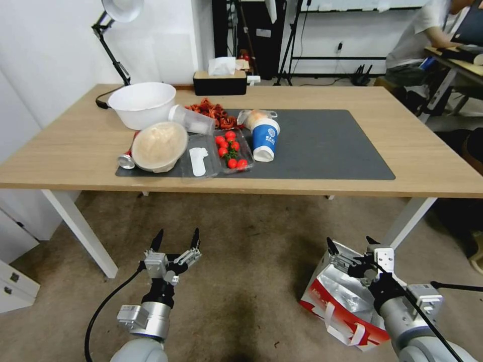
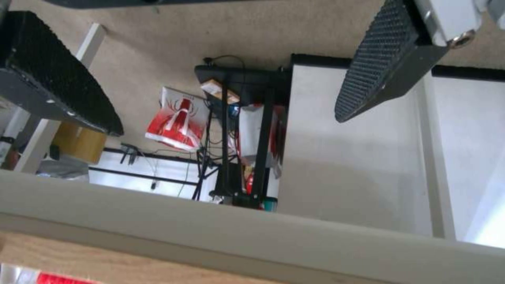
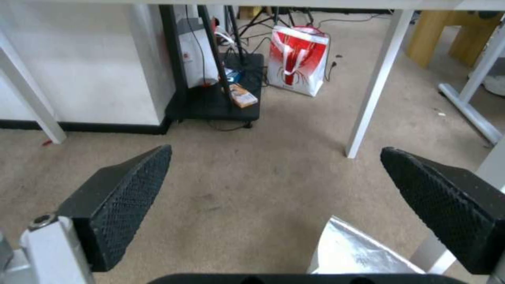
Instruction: Pick up the food delivery bag from the floor and place it on the table.
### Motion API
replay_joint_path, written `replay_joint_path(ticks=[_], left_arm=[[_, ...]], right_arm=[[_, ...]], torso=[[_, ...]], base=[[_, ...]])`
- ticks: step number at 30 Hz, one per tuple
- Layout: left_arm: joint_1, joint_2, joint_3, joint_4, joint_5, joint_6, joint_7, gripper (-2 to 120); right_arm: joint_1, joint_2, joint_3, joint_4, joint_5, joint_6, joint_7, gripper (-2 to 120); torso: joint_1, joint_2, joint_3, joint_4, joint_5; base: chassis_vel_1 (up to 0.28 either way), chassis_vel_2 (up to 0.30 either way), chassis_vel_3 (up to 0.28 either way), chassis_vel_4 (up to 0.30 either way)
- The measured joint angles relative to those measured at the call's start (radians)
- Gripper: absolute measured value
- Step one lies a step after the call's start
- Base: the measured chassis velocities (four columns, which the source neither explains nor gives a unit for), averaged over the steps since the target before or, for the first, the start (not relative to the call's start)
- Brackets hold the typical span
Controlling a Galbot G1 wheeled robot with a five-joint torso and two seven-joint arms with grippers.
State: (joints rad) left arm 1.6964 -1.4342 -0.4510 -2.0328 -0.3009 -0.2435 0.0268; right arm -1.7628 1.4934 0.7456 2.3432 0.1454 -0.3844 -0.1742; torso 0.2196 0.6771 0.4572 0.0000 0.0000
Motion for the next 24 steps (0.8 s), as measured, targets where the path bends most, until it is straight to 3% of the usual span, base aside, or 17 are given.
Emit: replay_joint_path(ticks=[24], left_arm=[[0.000, 0.005, 0.007, 0.012, -0.001, -0.017, 0.005, 100]], right_arm=[[-0.008, 0.011, -0.012, -0.004, -0.035, 0.005, -0.012, 100]], torso=[[-0.042, -0.108, -0.065, 0.0000, 0.0000]], base=[[0.000, 0.000, 0.000, 0.000]])
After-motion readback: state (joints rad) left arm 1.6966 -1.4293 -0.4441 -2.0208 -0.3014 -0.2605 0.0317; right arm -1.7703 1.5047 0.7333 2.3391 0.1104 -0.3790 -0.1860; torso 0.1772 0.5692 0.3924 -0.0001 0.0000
